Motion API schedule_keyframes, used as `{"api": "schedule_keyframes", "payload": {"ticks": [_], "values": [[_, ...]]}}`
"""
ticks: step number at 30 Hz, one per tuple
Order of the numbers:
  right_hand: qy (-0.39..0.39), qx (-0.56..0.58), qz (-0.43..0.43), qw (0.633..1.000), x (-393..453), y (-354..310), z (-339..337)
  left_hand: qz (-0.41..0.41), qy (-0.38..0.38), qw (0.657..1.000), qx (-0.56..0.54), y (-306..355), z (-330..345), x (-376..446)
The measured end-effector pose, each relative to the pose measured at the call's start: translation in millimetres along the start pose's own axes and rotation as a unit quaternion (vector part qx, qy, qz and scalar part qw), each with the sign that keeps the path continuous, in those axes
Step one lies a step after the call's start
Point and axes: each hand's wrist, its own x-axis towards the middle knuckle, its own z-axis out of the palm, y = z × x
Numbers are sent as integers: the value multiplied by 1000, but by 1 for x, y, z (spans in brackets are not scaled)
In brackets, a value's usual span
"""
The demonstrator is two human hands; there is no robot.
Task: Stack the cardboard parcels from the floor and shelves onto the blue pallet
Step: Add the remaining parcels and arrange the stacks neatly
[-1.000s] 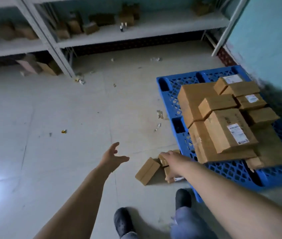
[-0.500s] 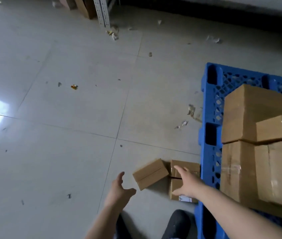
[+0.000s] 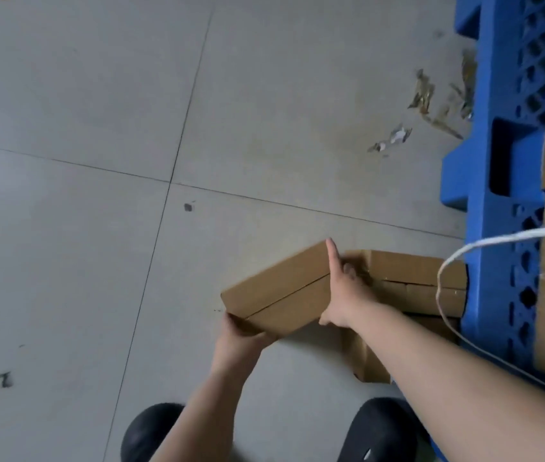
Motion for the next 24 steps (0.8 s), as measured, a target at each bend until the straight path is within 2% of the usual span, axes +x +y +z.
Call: {"api": "schedule_keyframes", "payload": {"ticks": [4,9,14,19,22,24], "values": [[40,120,-13,992,-20,0,-17,62,41,996,-47,24,-6,-17],[92,195,-49,975,-93,-29,-134,179,54,982,4,140,-43,-106],[140,245,-88,955,-235,-46,-283,277,61,958,44,263,-71,-268],[168,281,-101,939,-403,-28,-392,336,17,940,53,328,-79,-449],[203,338,-109,912,-497,-10,-450,371,-17,926,64,353,-68,-548],[249,397,-111,876,-549,3,-483,388,-39,918,70,369,-59,-603]]}}
